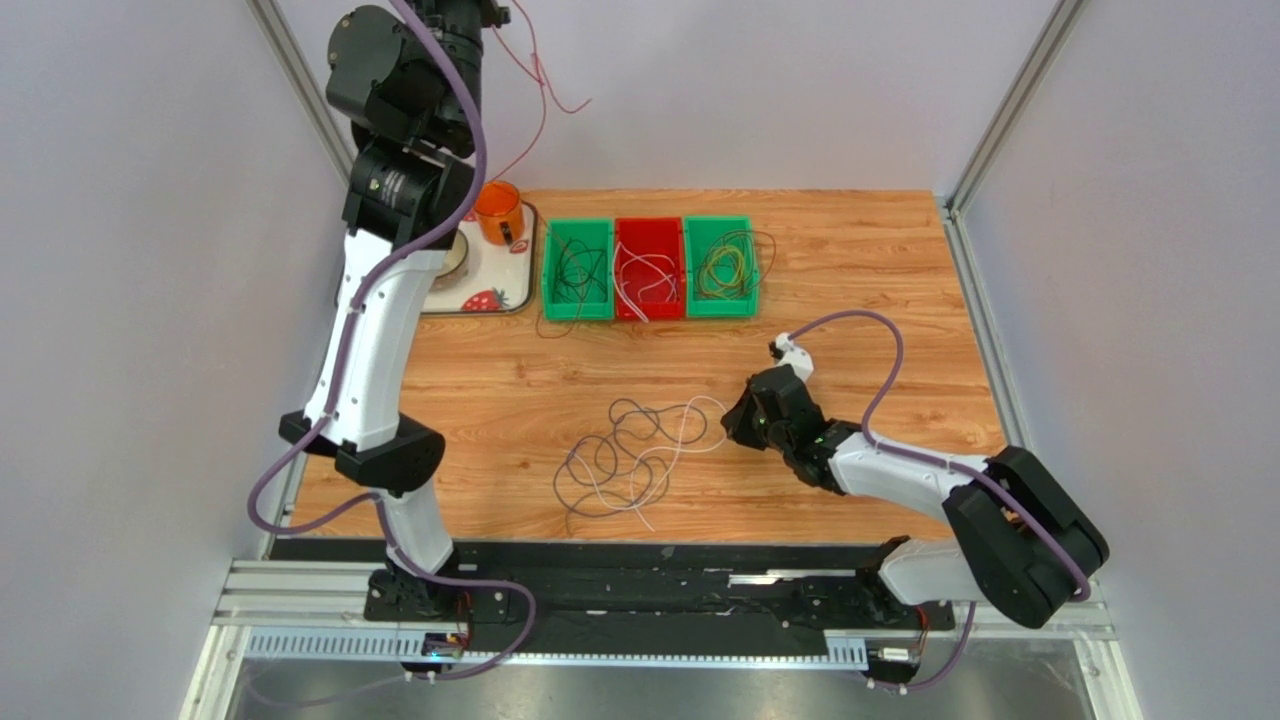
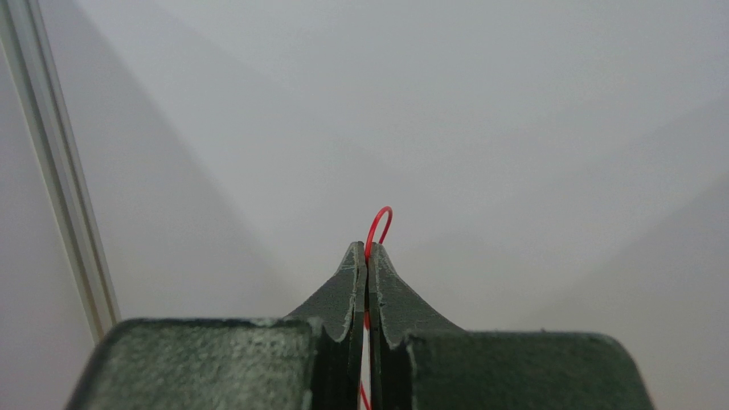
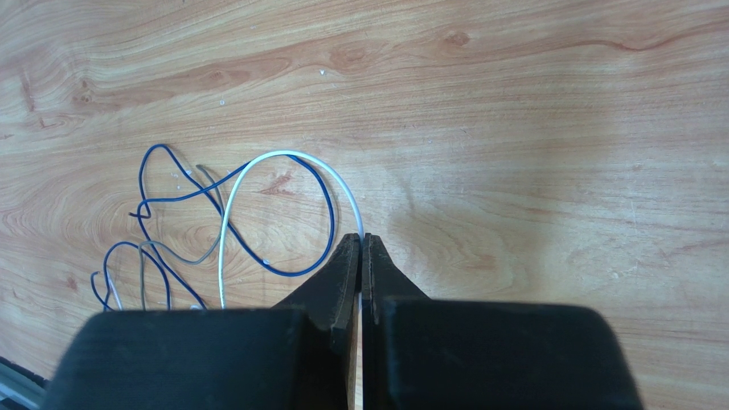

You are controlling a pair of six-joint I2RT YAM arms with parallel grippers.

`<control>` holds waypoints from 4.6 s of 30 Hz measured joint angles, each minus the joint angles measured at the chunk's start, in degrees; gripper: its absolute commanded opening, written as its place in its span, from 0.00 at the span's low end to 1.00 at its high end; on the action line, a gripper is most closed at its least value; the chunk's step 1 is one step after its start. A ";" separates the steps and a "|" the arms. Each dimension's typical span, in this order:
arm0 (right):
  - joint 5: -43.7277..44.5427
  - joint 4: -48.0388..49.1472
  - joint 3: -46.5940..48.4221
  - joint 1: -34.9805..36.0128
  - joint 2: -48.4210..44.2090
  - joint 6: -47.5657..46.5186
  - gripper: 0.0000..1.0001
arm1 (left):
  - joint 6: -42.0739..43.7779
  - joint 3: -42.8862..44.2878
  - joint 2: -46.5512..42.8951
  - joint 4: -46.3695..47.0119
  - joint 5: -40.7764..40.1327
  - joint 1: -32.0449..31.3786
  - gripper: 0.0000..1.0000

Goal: Untangle the cables

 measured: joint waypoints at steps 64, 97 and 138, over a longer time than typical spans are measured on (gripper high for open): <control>5.95 -1.38 4.74 7.30 3.63 -3.06 0.00 | 2.05 -22.36 -33.20 55.32 20.96 -18.71 0.00; 9.53 -3.17 5.77 9.77 4.26 -4.76 0.00 | -15.43 -8.79 15.15 61.18 12.50 9.40 0.00; 10.58 -5.88 8.90 11.21 7.28 -6.01 0.00 | -19.74 -64.89 3.30 49.99 1.03 12.09 0.00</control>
